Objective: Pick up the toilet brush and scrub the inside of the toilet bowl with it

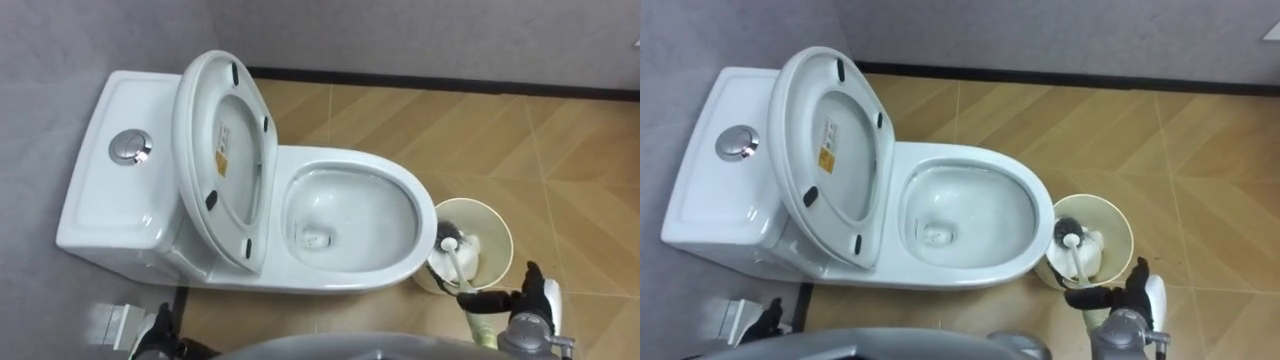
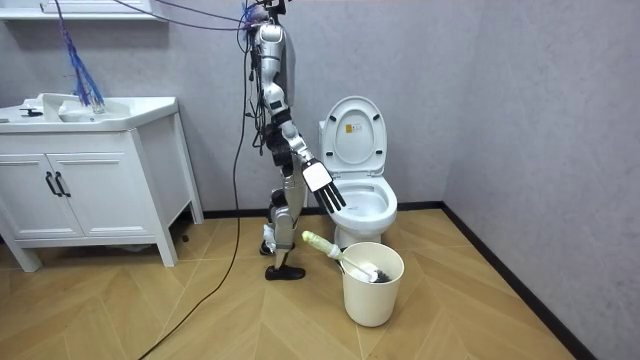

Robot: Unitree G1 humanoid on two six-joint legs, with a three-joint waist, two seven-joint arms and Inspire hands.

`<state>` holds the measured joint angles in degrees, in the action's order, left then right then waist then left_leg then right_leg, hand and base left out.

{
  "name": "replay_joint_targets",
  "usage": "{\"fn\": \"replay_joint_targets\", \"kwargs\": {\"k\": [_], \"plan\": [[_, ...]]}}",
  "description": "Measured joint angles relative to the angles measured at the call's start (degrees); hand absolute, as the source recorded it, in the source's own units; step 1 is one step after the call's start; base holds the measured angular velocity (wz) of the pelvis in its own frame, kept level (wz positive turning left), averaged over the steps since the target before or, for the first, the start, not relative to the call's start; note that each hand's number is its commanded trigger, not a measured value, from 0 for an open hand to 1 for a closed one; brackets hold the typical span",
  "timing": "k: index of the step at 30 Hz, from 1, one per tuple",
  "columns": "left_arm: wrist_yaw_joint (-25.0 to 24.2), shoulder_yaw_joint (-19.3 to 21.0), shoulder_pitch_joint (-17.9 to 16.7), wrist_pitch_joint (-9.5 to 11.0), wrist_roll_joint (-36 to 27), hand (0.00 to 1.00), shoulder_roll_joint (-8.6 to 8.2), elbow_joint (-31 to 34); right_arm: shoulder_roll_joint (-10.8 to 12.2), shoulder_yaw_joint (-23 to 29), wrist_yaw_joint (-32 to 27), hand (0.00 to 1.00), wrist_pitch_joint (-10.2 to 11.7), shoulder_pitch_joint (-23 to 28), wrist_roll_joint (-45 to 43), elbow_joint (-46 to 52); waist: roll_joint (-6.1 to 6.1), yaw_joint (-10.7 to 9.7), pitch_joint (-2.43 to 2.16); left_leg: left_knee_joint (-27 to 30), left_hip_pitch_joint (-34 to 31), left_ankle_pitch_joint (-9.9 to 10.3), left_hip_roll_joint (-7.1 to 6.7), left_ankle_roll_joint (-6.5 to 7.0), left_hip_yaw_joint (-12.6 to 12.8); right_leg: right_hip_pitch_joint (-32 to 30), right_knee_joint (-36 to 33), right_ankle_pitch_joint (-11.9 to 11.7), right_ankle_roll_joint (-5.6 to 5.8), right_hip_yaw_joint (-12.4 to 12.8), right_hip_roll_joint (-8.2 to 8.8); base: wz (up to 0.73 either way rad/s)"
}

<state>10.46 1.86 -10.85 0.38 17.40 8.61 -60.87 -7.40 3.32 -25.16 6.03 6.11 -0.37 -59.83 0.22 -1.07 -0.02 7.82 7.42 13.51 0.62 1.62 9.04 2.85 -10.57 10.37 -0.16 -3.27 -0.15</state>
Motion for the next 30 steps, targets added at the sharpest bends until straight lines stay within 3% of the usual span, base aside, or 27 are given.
{"fn": "replay_joint_targets", "kwargs": {"k": [4, 6, 15, 20, 24, 26, 30], "plan": [[0.20, 0.10, 0.31, 1.03, -1.12, 0.00, 0.34, 0.00, -0.02, -0.13, -1.28, 0.00, 0.65, -0.58, 0.99, -0.62, -0.27, 0.00, 0.03, 0.25, -0.69, 0.00, -0.04, 0.00, -0.38, -0.81, -0.01, 0.00, 0.00, -0.11, 0.06, 0.02], [0.21, 0.08, 0.86, 1.97, -1.09, 0.00, 0.35, 0.32, -0.03, -0.27, -1.70, 0.00, 1.12, -0.99, 1.02, -0.71, -0.17, 0.07, -0.27, 1.22, -2.87, 0.00, -0.01, 0.00, -0.55, -2.37, -0.07, -0.26, -0.03, -0.32, 0.09, 0.05], [0.67, -2.20, 5.91, 3.81, -4.02, 0.00, 0.37, 2.31, -1.33, -1.26, -3.71, 0.00, 2.03, -8.29, 4.99, -9.58, -1.20, 0.17, 0.19, 4.80, -11.83, -0.33, 0.12, 0.08, -3.11, -8.87, -0.73, -1.85, -0.56, -3.07, 0.44, 0.13], [1.17, -5.62, 12.81, 5.40, -6.35, 0.00, 0.27, -0.18, -2.09, -2.79, -2.97, 0.00, 2.52, -15.52, 9.29, -14.09, -0.96, 1.04, 1.07, 8.35, -20.26, -1.17, -0.32, 0.40, -3.85, -17.49, -5.11, -1.99, -0.72, -3.74, 1.34, 0.09], [0.99, -9.09, 17.75, 5.44, -11.05, 0.00, -0.83, -1.98, -2.20, -3.52, -1.64, 0.00, 2.54, -20.55, 12.32, -17.02, -0.64, 1.47, 1.71, 13.26, -27.11, -1.13, -0.50, 0.44, -4.82, -23.44, -9.10, -1.98, -0.76, -4.61, 2.08, 0.12], [-0.02, -11.68, 20.52, 5.41, -13.46, 0.00, -1.23, -2.17, -2.72, -5.34, 0.22, 0.00, 1.42, -24.11, 13.69, -18.63, -0.23, 1.51, 2.55, 15.84, -31.44, -1.20, -0.89, 0.58, -5.35, -27.77, -12.32, -1.58, -0.97, -4.71, 2.79, 0.17], [-1.08, -13.86, 24.26, 5.19, -13.46, 0.00, -1.23, -1.97, -5.26, -6.31, 2.05, 0.00, 0.03, -27.52, 14.68, -18.70, 0.57, 1.82, 3.29, 19.55, -39.28, -1.61, -1.47, 1.28, -6.05, -35.63, -17.51, -0.58, -0.96, -4.76, 4.20, 0.20]]}}
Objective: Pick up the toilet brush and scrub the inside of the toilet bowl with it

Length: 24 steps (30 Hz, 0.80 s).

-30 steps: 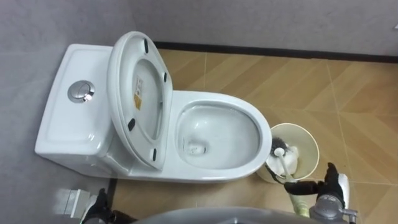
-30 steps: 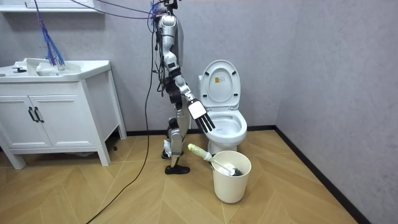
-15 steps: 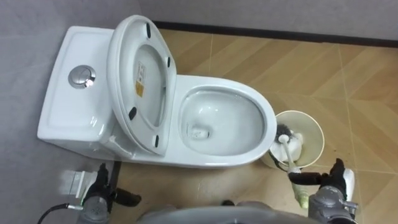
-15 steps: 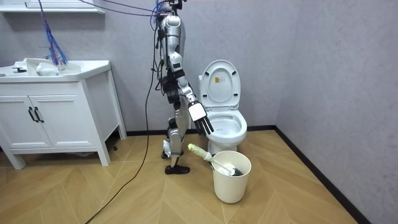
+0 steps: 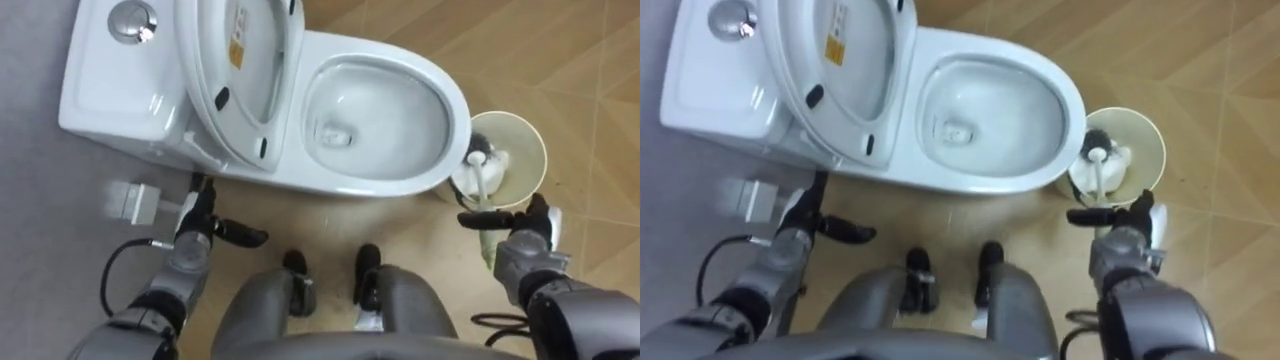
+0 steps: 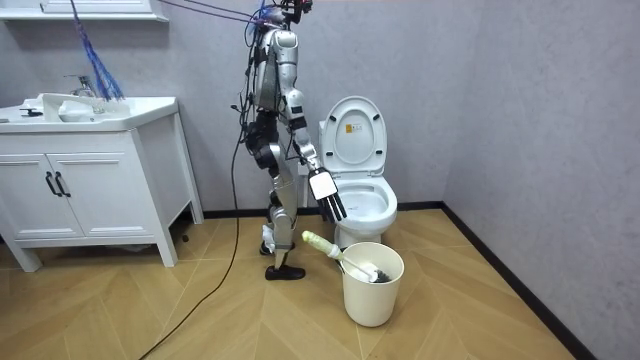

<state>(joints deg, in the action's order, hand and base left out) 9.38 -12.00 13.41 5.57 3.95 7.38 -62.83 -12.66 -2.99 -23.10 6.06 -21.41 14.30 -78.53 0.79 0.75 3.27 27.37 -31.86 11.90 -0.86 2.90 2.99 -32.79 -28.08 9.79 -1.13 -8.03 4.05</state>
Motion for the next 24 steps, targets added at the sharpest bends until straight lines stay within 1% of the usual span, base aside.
{"fn": "replay_joint_targets", "kwargs": {"k": [1, 3, 4, 6, 10, 12, 14, 16, 18, 20, 21, 24], "plan": [[0.00, -0.36, 0.74, -0.06, -0.21, 0.00, 0.15, 0.10, -0.78, -0.30, 0.01, 0.00, 0.00, -0.70, 0.20, 0.05, 0.11, 0.18, 0.08, 1.53, -2.52, 0.02, -0.02, 0.15, -0.09, -2.30, -1.13, 0.09, -0.03, -0.15, 0.25, 0.11], [0.15, -0.79, 0.97, -0.24, -1.06, 0.00, 0.27, 2.54, -2.85, -0.27, -0.18, 0.00, -0.17, -1.63, 0.42, 0.03, 0.30, 0.78, 0.19, 3.94, -6.65, -0.09, -0.24, 0.54, -0.11, -6.36, -3.63, 0.19, -0.13, -0.68, 1.04, 0.10], [0.21, -0.94, 1.07, -0.25, -1.08, 0.00, 0.26, 2.95, -3.34, -0.27, -0.32, 0.00, -0.53, -1.89, 0.42, 0.02, 0.33, 0.93, 0.23, 4.39, -7.56, -0.16, -0.34, 0.63, -0.12, -7.25, -4.11, 0.19, -0.12, -0.65, 1.14, 0.09], [0.38, -2.51, 1.75, -0.27, -1.83, 0.00, 0.30, 3.63, -4.72, -0.35, -1.39, 0.00, -1.23, -2.63, 1.05, 0.06, 0.44, 1.27, 0.30, 5.65, -10.42, -0.39, -0.87, 0.89, -0.28, -10.22, -6.00, 0.20, -0.10, -0.74, 1.89, 0.12], [0.45, -3.27, 2.25, -0.66, -2.17, 0.00, 0.51, 5.86, -5.10, -0.60, -1.88, 0.00, -2.00, -3.56, 1.46, 0.22, 0.54, 1.30, 0.37, 8.49, -15.15, -0.38, -0.94, 1.05, -0.33, -14.73, -8.57, 0.26, -0.03, -0.57, 1.97, 0.02], [0.43, -4.09, 2.71, -0.72, -2.17, 0.00, 0.60, 6.68, -5.07, -1.66, -1.74, 0.00, -2.45, -4.17, 1.91, 0.34, 0.51, 1.38, 0.38, 9.62, -17.07, -0.29, -0.95, 1.15, -0.32, -16.63, -9.64, 0.31, -0.06, -0.30, 2.04, 0.00], [0.43, -5.09, 3.67, -0.72, -2.25, 0.00, 0.80, 6.83, -5.08, -2.68, -1.74, 0.00, -2.45, -4.22, 3.13, 0.38, 0.46, 1.37, 0.40, 10.69, -19.19, -0.26, -0.99, 1.19, -0.20, -18.88, -10.69, 0.38, -0.12, -0.01, 2.16, 0.00], [0.44, -5.25, 4.09, -0.72, -2.27, 0.00, 1.09, 7.73, -5.11, -3.05, -1.75, 0.00, -2.46, -4.38, 4.65, 0.45, 0.40, 1.34, 0.44, 11.63, -20.84, -0.19, -0.99, 1.14, -0.23, -20.52, -11.63, 0.53, -0.27, -0.03, 2.24, 0.02], [0.48, -5.67, 4.59, -0.72, -2.24, 0.00, 1.13, 7.96, -5.19, -3.07, -1.75, 0.00, -2.51, -4.33, 5.93, 0.41, 0.20, 1.28, 0.46, 12.86, -22.54, 0.04, -1.11, 1.13, -0.45, -22.10, -12.90, 0.96, -0.41, -0.16, 2.51, 0.08], [0.48, -6.66, 5.00, -0.74, -2.25, 0.00, 1.07, 8.25, -5.51, -3.04, -1.75, 0.00, -2.52, -4.18, 7.04, 0.40, -0.02, 1.18, 0.56, 14.37, -24.43, 0.34, -1.68, 1.01, -0.77, -24.11, -15.04, 1.72, -0.49, -0.27, 3.07, 0.12], [0.42, -6.93, 5.04, -0.75, -2.25, 0.00, 1.07, 8.49, -5.69, -3.03, -1.75, 0.00, -2.49, -4.19, 7.97, 0.41, -0.10, 1.16, 0.53, 15.10, -25.18, 0.55, -1.86, 0.99, -0.82, -24.95, -16.11, 2.19, -0.50, -0.30, 3.40, 0.12], [0.41, -7.37, 5.13, -0.76, -2.30, 0.00, 1.19, 9.26, -6.11, -3.04, -1.77, 0.00, -2.47, -4.39, 10.01, 0.60, -0.35, 1.25, 0.53, 16.84, -26.85, 1.09, -2.00, 1.02, -0.75, -26.70, -18.25, 3.09, -0.59, -0.21, 3.81, 0.08]]}}
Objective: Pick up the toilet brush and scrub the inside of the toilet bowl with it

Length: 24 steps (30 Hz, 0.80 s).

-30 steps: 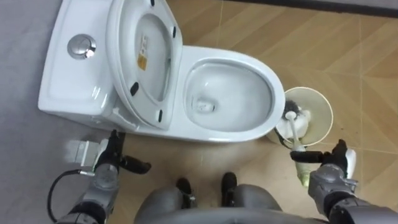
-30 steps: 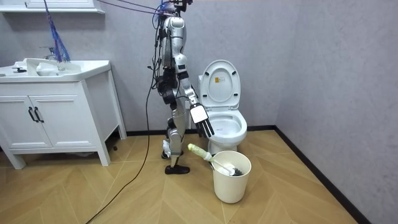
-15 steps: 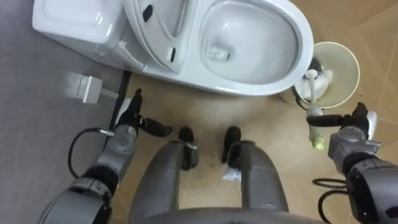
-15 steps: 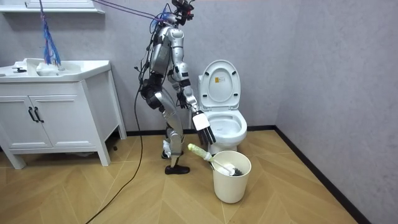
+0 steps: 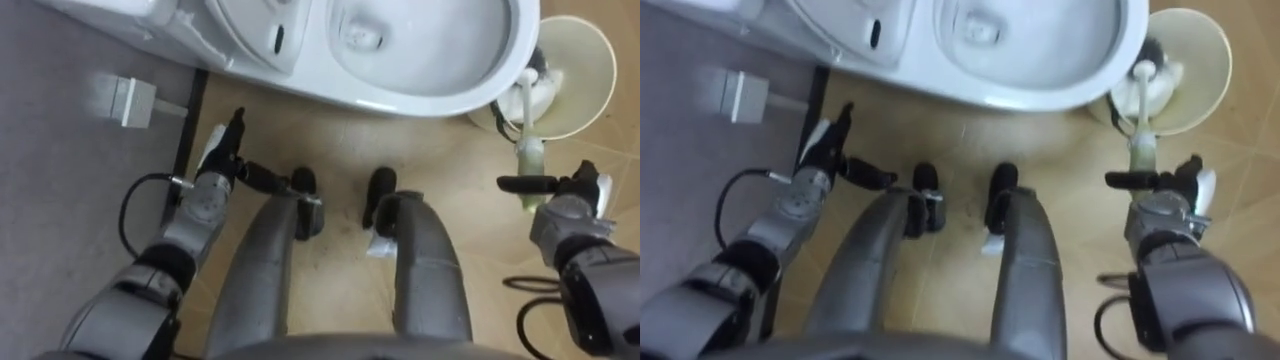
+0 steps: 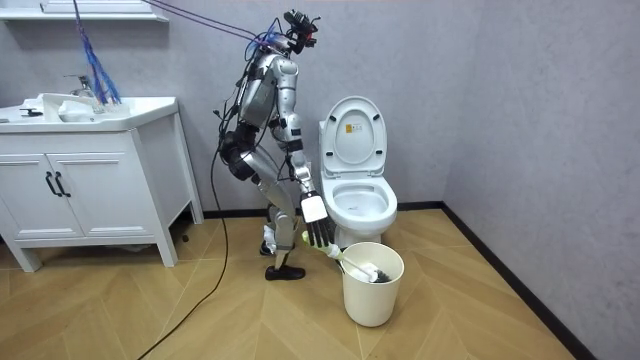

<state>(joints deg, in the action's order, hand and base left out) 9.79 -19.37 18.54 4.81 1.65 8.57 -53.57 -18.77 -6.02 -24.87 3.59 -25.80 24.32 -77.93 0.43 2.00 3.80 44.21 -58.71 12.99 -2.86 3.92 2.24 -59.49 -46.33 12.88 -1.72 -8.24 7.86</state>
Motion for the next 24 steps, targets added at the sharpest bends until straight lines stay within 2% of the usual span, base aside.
{"fn": "replay_joint_targets", "kwargs": {"k": [12, 19, 20, 21, 22, 24], "plan": [[-0.18, -1.21, -0.32, -0.73, -1.03, 0.00, 0.40, 4.08, -0.16, -0.21, 0.02, 0.00, 0.08, -1.13, 2.37, 1.28, -0.67, 0.10, -0.11, 6.83, -6.07, 2.24, 0.19, -0.82, 0.26, -6.39, -7.78, 2.90, -1.30, 0.14, 0.75, 0.03], [0.90, -2.00, -1.13, -0.73, -0.99, 0.00, 0.52, 6.29, -0.32, -1.32, -0.14, 0.00, 0.20, -1.21, 2.38, 2.84, -0.75, 0.27, -0.16, 9.63, -8.79, 2.82, 0.17, -1.27, 0.48, -9.38, -10.97, 3.66, -2.07, 0.23, 1.04, 0.00], [0.91, -2.48, -1.27, -0.73, -0.99, 0.00, 0.57, 6.47, -0.38, -1.80, -0.22, 0.09, 0.26, -1.21, 2.39, 2.86, -0.75, 0.27, -0.16, 9.96, -9.07, 2.86, 0.16, -1.30, 0.56, -9.78, -11.51, 3.79, -2.20, 0.29, 1.15, 0.00], [0.91, -2.66, -1.32, -0.73, -0.99, 0.00, 0.59, 6.47, -0.38, -1.84, -0.26, 0.51, 0.27, -1.22, 2.39, 2.87, -0.75, 0.31, -0.16, 10.15, -9.18, 2.91, 0.16, -1.35, 0.56, -9.88, -11.65, 3.85, -2.28, 0.27, 1.12, 0.00], [0.91, -2.88, -1.39, -0.73, -0.99, 0.00, 0.62, 6.47, -0.40, -1.92, -0.32, 1.00, 0.35, -1.21, 2.39, 2.88, -0.75, 0.43, -0.16, 10.55, -9.39, 3.04, 0.18, -1.50, 0.55, -10.04, -11.94, 3.97, -2.47, 0.23, 1.08, 0.00], [0.91, -3.38, -1.42, -0.73, -1.00, 0.00, 0.68, 6.53, -0.70, -2.18, -0.67, 1.00, 0.66, -1.40, 2.39, 2.89, -0.76, 0.52, -0.16, 10.94, -9.80, 3.11, 0.15, -1.62, 0.59, -10.52, -12.57, 4.13, -2.61, 0.32, 1.16, 0.00]]}}
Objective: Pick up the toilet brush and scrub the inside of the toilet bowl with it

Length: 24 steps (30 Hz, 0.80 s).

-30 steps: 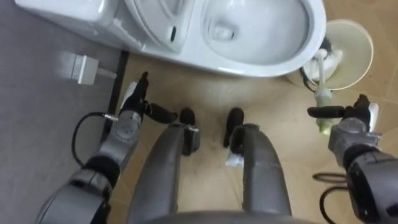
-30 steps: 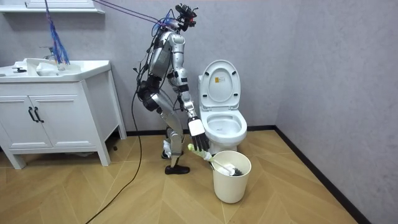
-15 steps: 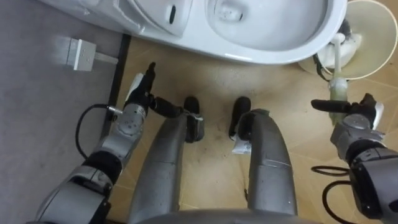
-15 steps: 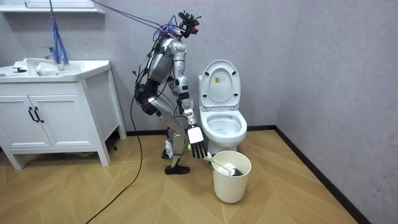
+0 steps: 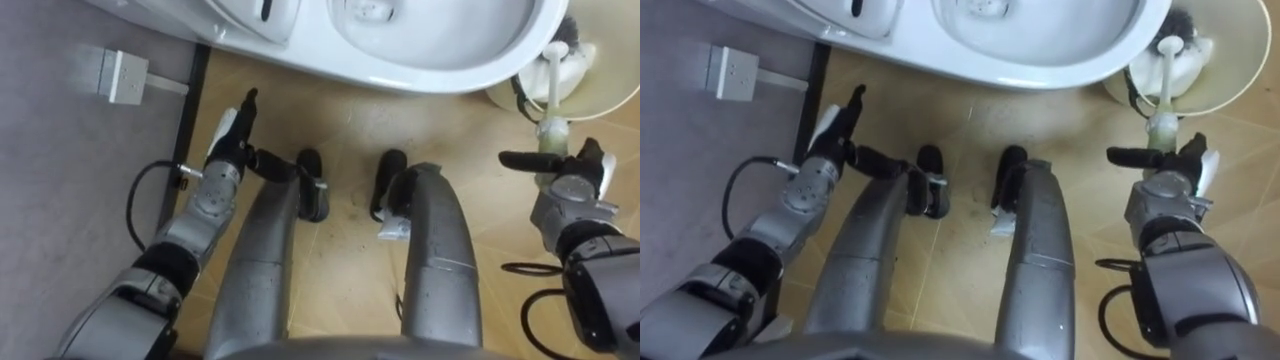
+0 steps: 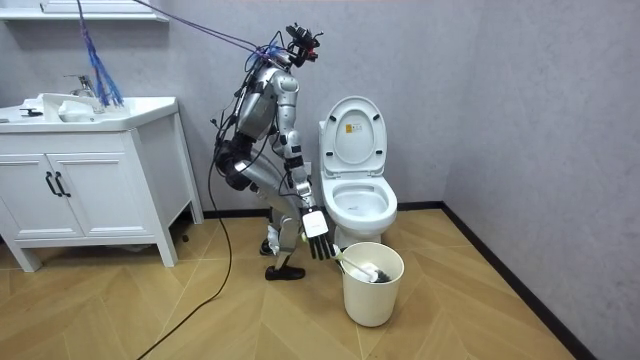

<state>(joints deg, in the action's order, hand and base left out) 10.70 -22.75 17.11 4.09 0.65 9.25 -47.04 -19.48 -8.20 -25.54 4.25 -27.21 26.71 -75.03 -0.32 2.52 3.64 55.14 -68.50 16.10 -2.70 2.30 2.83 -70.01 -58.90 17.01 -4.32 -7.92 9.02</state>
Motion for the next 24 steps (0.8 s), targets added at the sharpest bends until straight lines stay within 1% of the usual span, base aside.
{"fn": "replay_joint_targets", "kwargs": {"k": [1, 6, 10, 12, 14, 18, 19, 22, 24], "plan": [[-0.01, -0.07, -0.10, 0.00, 0.00, 0.00, 0.02, 0.12, -0.16, -0.43, -0.03, 1.00, 0.00, -0.02, 0.00, 0.00, 0.00, 0.09, 0.00, 0.24, -0.18, 0.15, 0.07, -0.27, -0.04, -0.15, -0.21, 0.04, -0.07, -0.07, -0.03, 0.03], [-0.01, -0.12, -1.41, 0.00, -0.01, 0.00, 0.22, 1.18, -0.42, -1.85, -0.05, 1.00, 0.04, 0.27, 0.28, 0.17, 0.00, 0.20, 0.00, 0.68, -0.20, 0.10, 0.14, -0.53, -0.21, -0.15, -0.81, 0.29, -0.19, -0.14, 0.19, 0.02], [-0.10, -0.12, -2.49, -0.02, -0.01, 0.00, 0.22, 2.21, -0.55, -1.79, 0.19, 1.00, 0.05, 0.42, 0.83, 0.09, 0.00, 0.40, 0.00, 0.68, -0.22, -0.02, 0.11, -0.74, -0.38, -0.15, -0.93, 0.38, -0.31, -0.45, 0.45, 0.01], [-0.12, -0.12, -2.64, -0.02, -0.01, 0.00, 0.23, 2.22, -0.96, -1.80, -0.48, 1.00, 0.03, 0.40, 1.70, -0.20, 0.01, 0.39, 0.00, 0.69, -0.26, -0.03, 0.09, -0.75, -0.45, -0.15, -0.94, 0.34, -0.43, -0.57, 0.46, 0.00], [-0.14, -0.12, -2.88, -0.03, -0.03, 0.00, 0.29, 2.45, -1.49, -1.89, 0.36, 1.00, 0.11, 1.13, 2.69, -0.20, 0.01, 0.39, -0.01, 0.79, -0.34, 0.00, 0.12, -0.79, -0.55, -0.15, -0.93, 0.23, -0.65, -0.70, 0.44, 0.00], [-0.19, -0.21, -3.30, -0.37, -0.05, 0.00, 0.32, 3.39, -1.41, -2.37, 0.92, 1.00, 0.33, 1.43, 4.55, -0.31, 0.02, 0.44, -0.01, 1.26, -0.33, 0.25, 0.35, -0.88, -0.66, 0.02, -0.94, 0.21, -0.68, -0.75, 0.02, -0.04], [-0.22, -0.21, -3.52, -0.52, -0.05, 0.00, 0.33, 3.73, -1.32, -2.41, 1.30, 1.00, 0.71, 1.45, 4.85, -0.39, 0.02, 0.47, -0.01, 1.52, -0.25, 0.40, 0.44, -0.95, -0.82, 0.28, -0.94, 0.21, -0.68, -0.84, -0.05, -0.06], [-0.41, -0.23, -4.23, -0.74, -0.05, 0.00, 0.34, 4.38, -1.10, -2.50, 1.37, 1.00, 0.70, 1.70, 5.15, -0.50, -0.02, 0.46, -0.08, 1.65, 0.70, 0.54, 0.41, -0.97, -1.18, 1.49, -0.78, 0.24, -0.64, -1.10, -0.13, 0.00], [-0.32, -0.27, -4.63, -0.94, -0.07, 0.00, 0.35, 4.30, -0.82, -3.17, 1.34, 1.00, 1.00, 2.24, 6.93, -0.29, -0.01, 0.74, -0.09, 1.54, 1.88, 0.62, 0.54, -0.89, -1.17, 2.77, -0.52, 0.26, -0.61, -1.27, -0.24, 0.00]]}}
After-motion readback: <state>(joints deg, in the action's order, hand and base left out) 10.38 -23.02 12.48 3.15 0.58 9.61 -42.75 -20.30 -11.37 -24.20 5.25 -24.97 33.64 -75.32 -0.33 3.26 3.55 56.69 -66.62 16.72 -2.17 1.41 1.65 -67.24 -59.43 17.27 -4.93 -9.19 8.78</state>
